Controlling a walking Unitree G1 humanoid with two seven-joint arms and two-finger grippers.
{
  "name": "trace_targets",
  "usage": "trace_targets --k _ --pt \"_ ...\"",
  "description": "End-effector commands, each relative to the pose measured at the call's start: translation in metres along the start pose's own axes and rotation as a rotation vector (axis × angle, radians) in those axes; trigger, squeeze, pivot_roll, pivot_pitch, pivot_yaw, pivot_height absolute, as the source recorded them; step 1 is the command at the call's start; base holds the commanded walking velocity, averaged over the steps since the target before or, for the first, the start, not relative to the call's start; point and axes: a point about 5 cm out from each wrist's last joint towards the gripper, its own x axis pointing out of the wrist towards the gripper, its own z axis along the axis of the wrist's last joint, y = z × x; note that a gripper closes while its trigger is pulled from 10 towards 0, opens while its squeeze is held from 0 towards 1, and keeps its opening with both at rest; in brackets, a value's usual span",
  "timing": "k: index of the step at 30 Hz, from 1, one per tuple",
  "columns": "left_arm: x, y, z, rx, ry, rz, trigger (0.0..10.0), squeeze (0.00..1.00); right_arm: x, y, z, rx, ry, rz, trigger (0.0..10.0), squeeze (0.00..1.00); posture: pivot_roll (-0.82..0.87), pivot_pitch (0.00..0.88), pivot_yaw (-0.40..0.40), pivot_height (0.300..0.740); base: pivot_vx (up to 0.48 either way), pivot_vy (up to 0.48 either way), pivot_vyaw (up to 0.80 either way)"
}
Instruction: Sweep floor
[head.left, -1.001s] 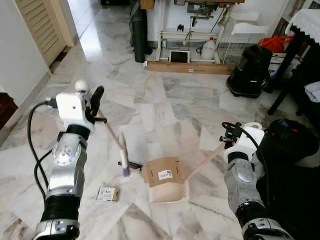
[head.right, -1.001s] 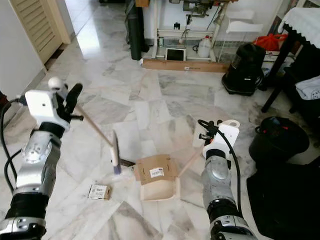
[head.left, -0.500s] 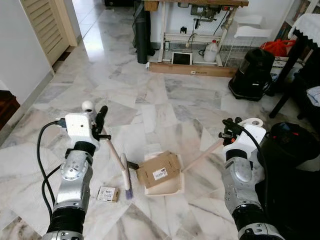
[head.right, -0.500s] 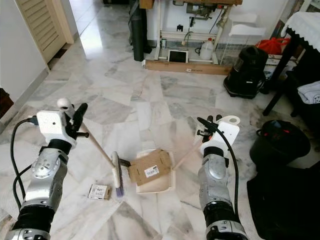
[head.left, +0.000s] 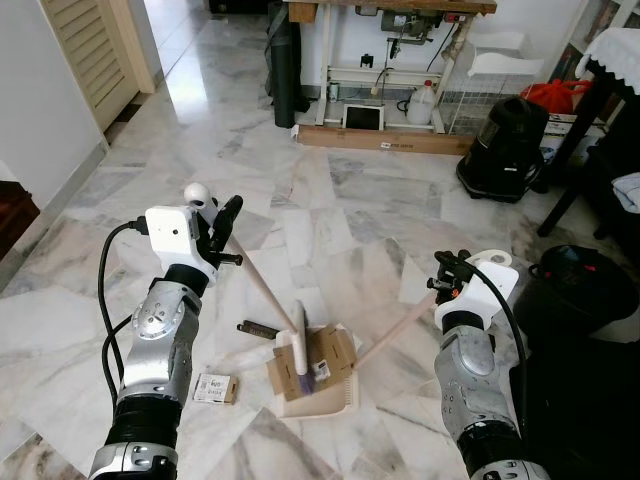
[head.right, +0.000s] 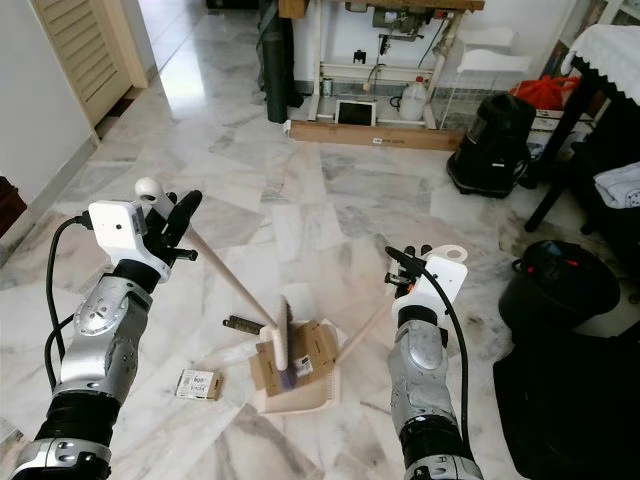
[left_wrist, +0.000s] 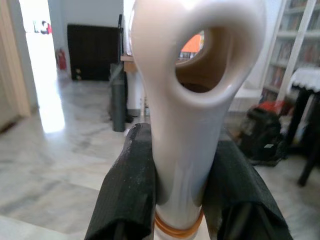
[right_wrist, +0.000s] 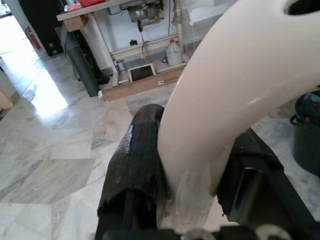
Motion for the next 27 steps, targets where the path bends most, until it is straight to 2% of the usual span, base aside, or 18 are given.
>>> trace_targets --k 1,5,9,13,14,15,17,22,27 --pt "0.002 0.004 0.015 0.056 -0.079 0.013 10.0 0.0 0.005 0.002 0.02 0.021 -0.083 0.005 10.0 0.0 0.02 0.0 -0.045 0.74 0.0 0.0 0.0" --pt "0.0 0.008 0.03 0.15 -0.152 0.042 10.0 0.0 0.005 0.0 0.019 0.019 -0.078 0.002 10.0 0.0 0.04 0.0 -0.056 0.74 0.0 0.0 0.0" --pt "0.002 0.004 0.044 0.203 -0.207 0.009 10.0 0.0 0.005 0.001 0.019 0.017 -0.075 0.004 10.0 0.0 0.05 0.0 -0.059 0.74 0.0 0.0 0.0" --pt "-0.001 -0.002 0.037 0.216 -0.18 -0.025 10.0 0.0 0.006 0.002 0.02 0.012 -0.079 0.006 10.0 0.0 0.05 0.0 -0.059 0.74 0.0 0.0 0.0" --pt "-0.003 -0.002 0.032 0.214 -0.165 -0.032 10.0 0.0 0.006 0.003 0.02 0.012 -0.08 0.006 10.0 0.0 0.05 0.0 -0.059 0.74 0.0 0.0 0.0" --pt "-0.01 -0.003 0.017 0.213 -0.121 -0.035 10.0 0.0 0.006 0.003 0.021 0.0 -0.086 0.012 10.0 0.0 0.04 0.0 -0.06 0.74 0.0 0.0 0.0" --pt "-0.015 -0.002 0.007 0.204 -0.087 -0.029 10.0 0.0 0.007 0.003 0.023 -0.013 -0.094 0.018 10.0 0.0 0.04 0.0 -0.06 0.74 0.0 0.0 0.0" --pt "-0.018 0.001 0.0 0.168 -0.058 0.02 10.0 0.0 0.008 0.0 0.027 -0.021 -0.11 0.009 10.0 0.0 0.04 0.0 -0.06 0.74 0.0 0.0 0.0" --pt "-0.018 -0.002 -0.004 0.159 -0.042 0.037 10.0 0.0 0.009 0.001 0.028 -0.015 -0.116 0.005 10.0 0.0 0.04 0.0 -0.056 0.74 0.0 0.0 0.48"
